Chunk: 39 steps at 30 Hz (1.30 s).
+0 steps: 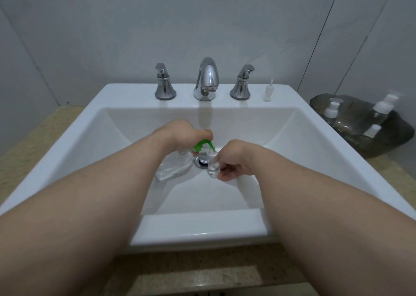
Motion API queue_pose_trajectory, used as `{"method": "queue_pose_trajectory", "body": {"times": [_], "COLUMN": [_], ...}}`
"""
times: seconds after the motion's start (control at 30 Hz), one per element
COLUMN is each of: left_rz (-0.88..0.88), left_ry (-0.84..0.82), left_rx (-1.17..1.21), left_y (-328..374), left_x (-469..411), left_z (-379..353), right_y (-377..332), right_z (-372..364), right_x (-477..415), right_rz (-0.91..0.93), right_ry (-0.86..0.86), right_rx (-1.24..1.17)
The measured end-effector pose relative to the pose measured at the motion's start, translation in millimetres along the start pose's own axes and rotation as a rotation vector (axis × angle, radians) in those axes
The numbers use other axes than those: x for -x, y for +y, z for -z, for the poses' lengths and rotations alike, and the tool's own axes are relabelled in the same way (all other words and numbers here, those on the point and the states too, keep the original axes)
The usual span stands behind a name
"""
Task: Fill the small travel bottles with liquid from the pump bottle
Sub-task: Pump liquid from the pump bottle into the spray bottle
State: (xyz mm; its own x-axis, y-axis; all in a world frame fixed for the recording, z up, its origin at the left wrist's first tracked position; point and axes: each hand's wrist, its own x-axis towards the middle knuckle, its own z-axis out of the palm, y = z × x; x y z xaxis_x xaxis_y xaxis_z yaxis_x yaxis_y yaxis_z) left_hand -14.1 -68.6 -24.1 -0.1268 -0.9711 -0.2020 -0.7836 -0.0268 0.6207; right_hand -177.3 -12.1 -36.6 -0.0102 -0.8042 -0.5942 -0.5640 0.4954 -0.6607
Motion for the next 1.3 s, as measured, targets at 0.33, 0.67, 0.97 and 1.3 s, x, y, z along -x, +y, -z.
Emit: {"method": "queue_pose_trajectory", "body": {"times": [0.33,0.67,0.97,1.3], "left_rz": [0.010,-0.003,0.005,0.001], "left_ry": [0.018,0.013,0.000,0.006], "left_rx": [-0.074,-0.026,-0.031,-0.026], "left_y": [0.5,3.4,0.9,2.6], "left_x": [4.7,6.2,4.3,5.4], "left_z": [2.0,1.2,2.3,1.2], "right_y": [0.3,-1.5,-1.6,-0.4], "right_z": [-0.6,-2.5,-0.5,-1.0], "right_x": [-0.9,0.1,2.1,-2.9], "right_rz": [-0.002,-0.023,0.004,-0.004], "right_ry": [0.020,0.033,-0.001,0.005], "right_rx": [-0.017,0.014,-0.011,0.009]}}
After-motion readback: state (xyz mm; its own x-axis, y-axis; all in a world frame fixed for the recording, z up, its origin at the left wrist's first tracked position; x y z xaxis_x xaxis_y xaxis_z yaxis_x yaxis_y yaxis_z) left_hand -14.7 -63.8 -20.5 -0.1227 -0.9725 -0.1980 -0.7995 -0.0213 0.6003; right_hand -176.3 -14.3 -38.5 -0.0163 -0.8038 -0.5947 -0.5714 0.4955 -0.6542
